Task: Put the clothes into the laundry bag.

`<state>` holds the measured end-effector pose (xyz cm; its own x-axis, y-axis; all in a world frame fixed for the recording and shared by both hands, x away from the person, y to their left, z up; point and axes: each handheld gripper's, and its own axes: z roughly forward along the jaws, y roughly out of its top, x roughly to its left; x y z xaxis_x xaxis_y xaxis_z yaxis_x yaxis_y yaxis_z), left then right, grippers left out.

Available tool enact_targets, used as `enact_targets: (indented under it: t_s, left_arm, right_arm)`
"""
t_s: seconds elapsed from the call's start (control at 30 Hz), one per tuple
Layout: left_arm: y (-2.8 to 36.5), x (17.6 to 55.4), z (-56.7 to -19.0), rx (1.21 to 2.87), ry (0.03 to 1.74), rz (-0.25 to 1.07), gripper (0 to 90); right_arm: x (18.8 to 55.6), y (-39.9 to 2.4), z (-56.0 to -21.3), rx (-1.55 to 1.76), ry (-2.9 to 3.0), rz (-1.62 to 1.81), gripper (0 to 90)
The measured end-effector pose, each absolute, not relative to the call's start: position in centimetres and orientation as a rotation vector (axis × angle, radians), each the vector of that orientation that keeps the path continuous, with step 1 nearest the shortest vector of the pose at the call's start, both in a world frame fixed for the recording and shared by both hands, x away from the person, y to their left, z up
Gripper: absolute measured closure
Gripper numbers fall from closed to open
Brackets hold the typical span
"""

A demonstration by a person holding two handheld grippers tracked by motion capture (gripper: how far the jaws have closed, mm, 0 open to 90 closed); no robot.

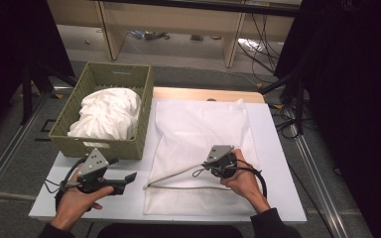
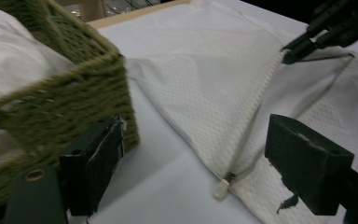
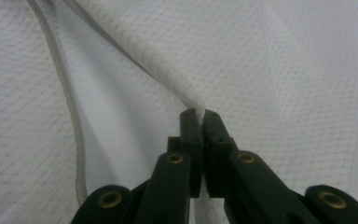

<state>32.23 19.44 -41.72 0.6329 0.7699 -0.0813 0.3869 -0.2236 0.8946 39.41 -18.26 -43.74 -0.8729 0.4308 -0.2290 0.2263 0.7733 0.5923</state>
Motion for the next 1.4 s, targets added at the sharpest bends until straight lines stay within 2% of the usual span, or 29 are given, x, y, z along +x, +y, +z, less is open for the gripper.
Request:
enact_targets:
  t_s: [0.17,0.27,0.3,0.5,0.57,0.67,0.73,0.77,0.9,1.17,1.3,1.4]
  left_arm:
    - [21.0,33.9,-38.8,1.811,0.977,0.511,19.4]
    - [21.6,35.4,-37.0,1.845,0.965,0.553,19.3]
    - [22.0,36.6,-36.1,1.894,0.956,0.608,19.4]
    - [23.2,40.4,-34.6,1.961,0.994,0.682,19.1]
    - [23.7,41.9,-34.3,1.968,1.004,0.759,19.1]
    - [24.3,44.2,-34.0,1.951,1.052,0.701,19.1]
    - [24.5,45.7,-33.9,2.001,1.06,0.675,18.7]
    - [24.7,46.5,-33.9,2.041,1.063,0.675,18.6]
    - [24.6,49.1,-34.9,2.027,1.124,0.653,17.7]
    - [24.7,52.5,-37.1,2.058,1.203,0.596,16.2]
    - [23.9,53.7,-38.4,2.03,1.241,0.585,16.1]
    - [22.9,54.7,-39.5,2.08,1.242,0.581,17.0]
  right_arm:
    - [39.6,-18.3,-42.9,0.503,2.566,0.849,89.5]
    - [39.6,-18.2,-42.2,0.501,2.54,0.859,89.6]
    - [39.6,-18.0,-41.8,0.491,2.535,0.879,89.5]
    - [39.7,-17.9,-41.1,0.471,2.53,0.883,89.6]
    - [40.0,-17.9,-40.9,0.434,2.525,0.885,89.5]
    - [39.9,-17.9,-40.8,0.462,2.518,0.905,89.5]
    - [40.0,-18.0,-40.7,0.469,2.509,0.897,89.5]
    - [40.1,-18.0,-40.6,0.463,2.522,0.904,89.5]
    - [40.2,-18.1,-40.2,0.448,2.507,0.913,89.5]
    - [40.1,-18.3,-40.0,0.473,2.504,0.921,89.5]
    - [40.2,-18.2,-40.1,0.44,2.502,0.907,89.5]
    - [40.2,-18.1,-40.2,0.443,2.516,0.905,89.5]
